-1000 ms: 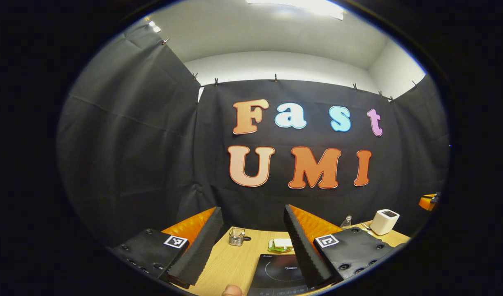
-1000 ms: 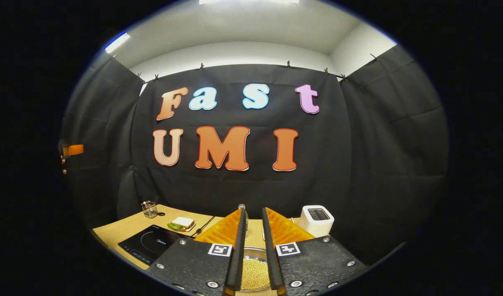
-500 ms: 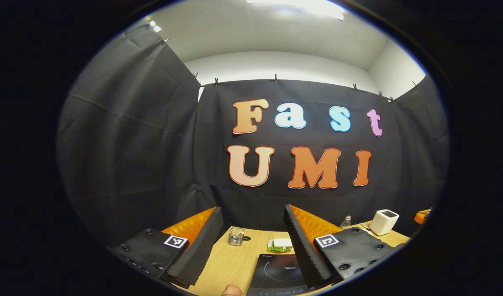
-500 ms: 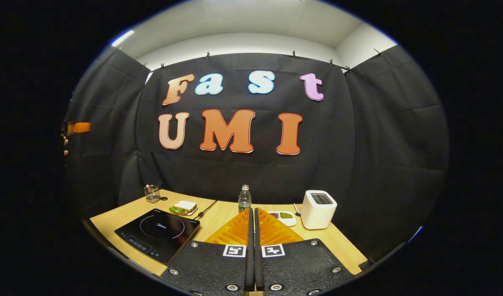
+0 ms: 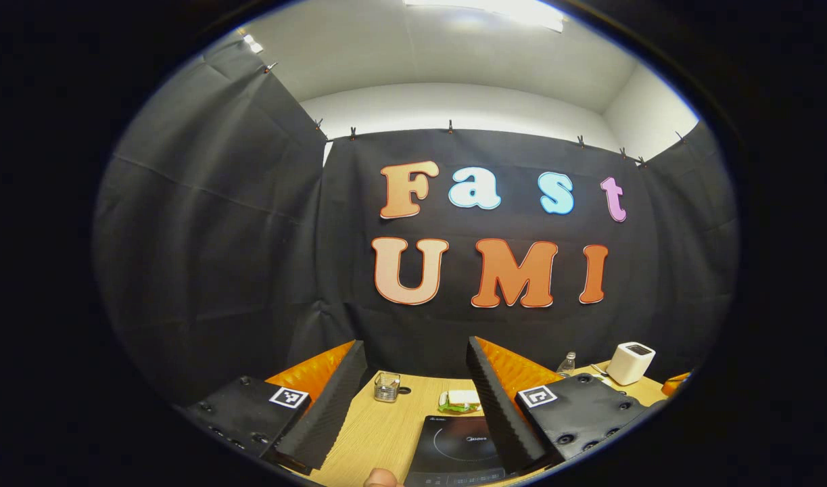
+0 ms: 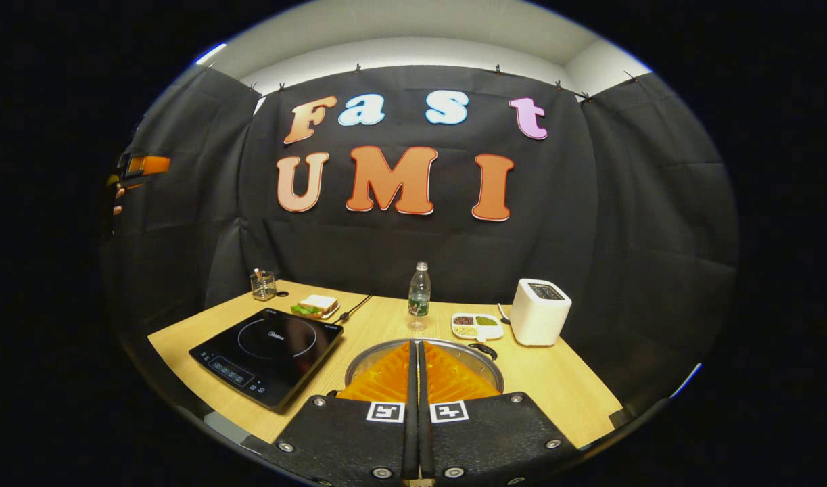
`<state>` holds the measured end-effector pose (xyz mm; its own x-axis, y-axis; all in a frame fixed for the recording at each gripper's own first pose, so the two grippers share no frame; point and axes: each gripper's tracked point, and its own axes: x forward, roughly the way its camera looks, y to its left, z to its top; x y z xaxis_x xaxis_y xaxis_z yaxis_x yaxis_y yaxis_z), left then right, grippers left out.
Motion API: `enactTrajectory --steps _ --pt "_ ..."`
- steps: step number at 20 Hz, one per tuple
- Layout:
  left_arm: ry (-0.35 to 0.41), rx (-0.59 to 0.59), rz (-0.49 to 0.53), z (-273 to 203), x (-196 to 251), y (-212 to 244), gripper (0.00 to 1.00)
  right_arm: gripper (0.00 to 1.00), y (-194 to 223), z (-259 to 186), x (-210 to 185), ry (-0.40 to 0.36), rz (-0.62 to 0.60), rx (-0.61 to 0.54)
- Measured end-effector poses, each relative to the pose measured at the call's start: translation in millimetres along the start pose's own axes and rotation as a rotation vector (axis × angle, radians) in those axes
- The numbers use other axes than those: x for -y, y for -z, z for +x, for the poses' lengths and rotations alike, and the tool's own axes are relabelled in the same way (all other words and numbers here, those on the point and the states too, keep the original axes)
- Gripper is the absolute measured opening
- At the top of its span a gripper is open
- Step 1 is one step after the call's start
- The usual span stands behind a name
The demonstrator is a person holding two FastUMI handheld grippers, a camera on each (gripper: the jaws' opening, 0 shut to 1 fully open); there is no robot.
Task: First push the handle of the pot to place it horizontally, then grasp the pot with both hands and set it on the induction cooktop.
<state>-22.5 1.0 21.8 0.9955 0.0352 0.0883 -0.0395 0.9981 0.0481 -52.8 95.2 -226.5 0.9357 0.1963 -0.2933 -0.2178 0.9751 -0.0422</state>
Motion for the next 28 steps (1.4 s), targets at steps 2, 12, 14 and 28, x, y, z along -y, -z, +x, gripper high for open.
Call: enactTrajectory --steps 2,12,14,28 --pt "0.0 0.002 -0.001 -0.2 0.4 -0.7 0.97 0.0 16.1 -3.0 -9.3 -0.012 -0.014 -0.022" --pt "0.023 -0.001 0.009 -3.2 12.6 5.0 0.97 0.0 107.3 -6.2 -53.8 -0.096 -0.031 -0.19" --pt "0.024 -0.005 0.011 -1.9 11.9 7.0 0.97 0.0 125.5 -2.3 -60.2 -0.111 -0.022 -0.23" --pt "-0.021 -0.058 0.021 16.0 -16.0 32.4 0.97 0.0 182.6 45.8 -88.9 -0.131 -0.026 -0.375"
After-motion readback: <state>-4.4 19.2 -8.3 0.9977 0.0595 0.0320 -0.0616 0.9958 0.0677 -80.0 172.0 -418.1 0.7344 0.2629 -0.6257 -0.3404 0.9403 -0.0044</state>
